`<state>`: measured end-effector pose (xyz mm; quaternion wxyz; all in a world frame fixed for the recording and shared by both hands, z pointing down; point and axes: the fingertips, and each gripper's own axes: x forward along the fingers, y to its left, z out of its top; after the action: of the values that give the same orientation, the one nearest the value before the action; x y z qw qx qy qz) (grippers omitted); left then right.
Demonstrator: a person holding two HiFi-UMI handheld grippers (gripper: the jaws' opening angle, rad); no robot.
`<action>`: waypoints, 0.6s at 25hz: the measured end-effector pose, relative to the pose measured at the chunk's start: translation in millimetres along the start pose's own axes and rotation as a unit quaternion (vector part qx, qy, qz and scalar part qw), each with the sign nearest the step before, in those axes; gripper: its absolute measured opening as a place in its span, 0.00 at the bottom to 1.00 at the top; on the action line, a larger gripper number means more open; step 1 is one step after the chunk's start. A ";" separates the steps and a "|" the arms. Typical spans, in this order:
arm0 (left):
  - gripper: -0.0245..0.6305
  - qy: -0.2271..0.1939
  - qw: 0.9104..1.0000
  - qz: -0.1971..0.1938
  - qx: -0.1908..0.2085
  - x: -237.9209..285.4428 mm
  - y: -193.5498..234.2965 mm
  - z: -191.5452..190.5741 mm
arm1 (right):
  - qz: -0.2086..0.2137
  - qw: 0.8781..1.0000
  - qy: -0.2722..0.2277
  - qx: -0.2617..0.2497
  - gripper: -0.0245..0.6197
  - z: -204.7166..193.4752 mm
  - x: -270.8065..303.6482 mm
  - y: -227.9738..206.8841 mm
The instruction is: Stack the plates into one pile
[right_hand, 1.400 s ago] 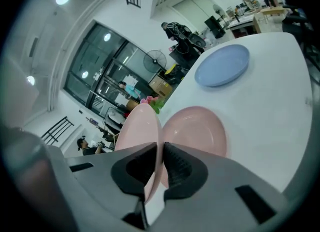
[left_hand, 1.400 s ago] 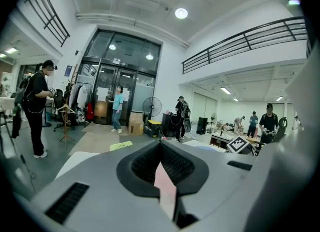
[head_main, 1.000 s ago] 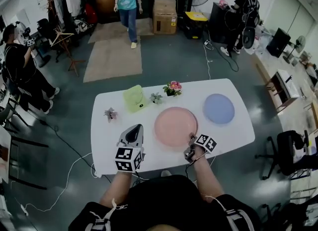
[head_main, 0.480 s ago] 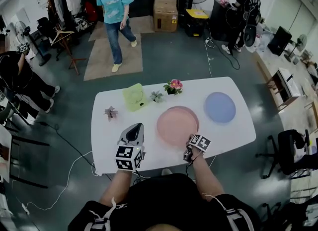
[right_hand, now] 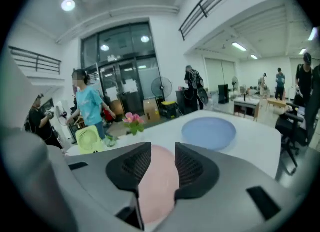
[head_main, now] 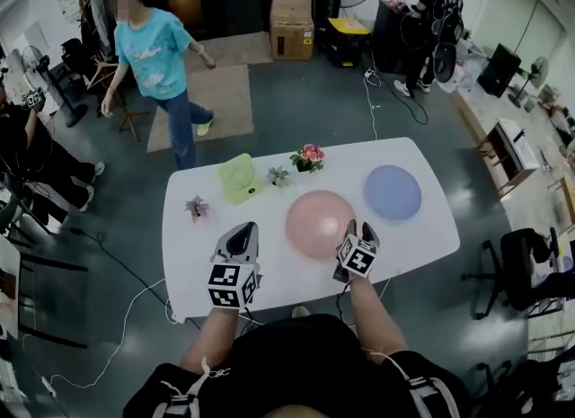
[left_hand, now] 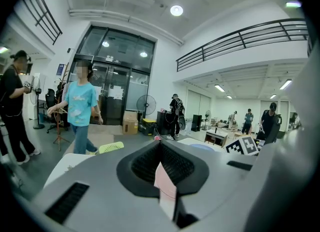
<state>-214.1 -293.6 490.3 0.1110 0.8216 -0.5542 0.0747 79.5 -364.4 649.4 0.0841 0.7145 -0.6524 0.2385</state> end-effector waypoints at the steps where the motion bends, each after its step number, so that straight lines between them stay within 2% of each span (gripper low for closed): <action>1: 0.06 -0.002 1.000 0.000 0.000 0.0 -0.8 1.9 | 0.019 0.999 -0.028 -0.014 0.25 19.9 -6.9 12.5; 5: 0.06 -0.016 1.000 0.004 0.000 -0.8 -3.2 9.6 | 0.106 0.985 -0.118 -0.066 0.15 89.7 -44.7 71.8; 9: 0.06 -0.033 0.999 0.012 0.000 -6.5 -3.6 19.8 | 0.170 0.963 -0.200 -0.068 0.07 141.9 -94.1 116.2; 12: 0.06 -0.038 0.999 0.018 -0.005 -10.1 0.4 23.0 | 0.201 0.946 -0.241 -0.082 0.05 158.1 -124.4 140.3; 15: 0.06 -0.039 0.999 0.022 -0.008 -14.6 5.5 23.0 | 0.223 0.936 -0.254 -0.101 0.05 156.5 -142.6 159.1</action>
<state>-224.7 -288.7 465.0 0.0945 0.8106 -0.5765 0.0407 -44.1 -326.1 418.2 -0.0680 0.5748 -0.8155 -0.0057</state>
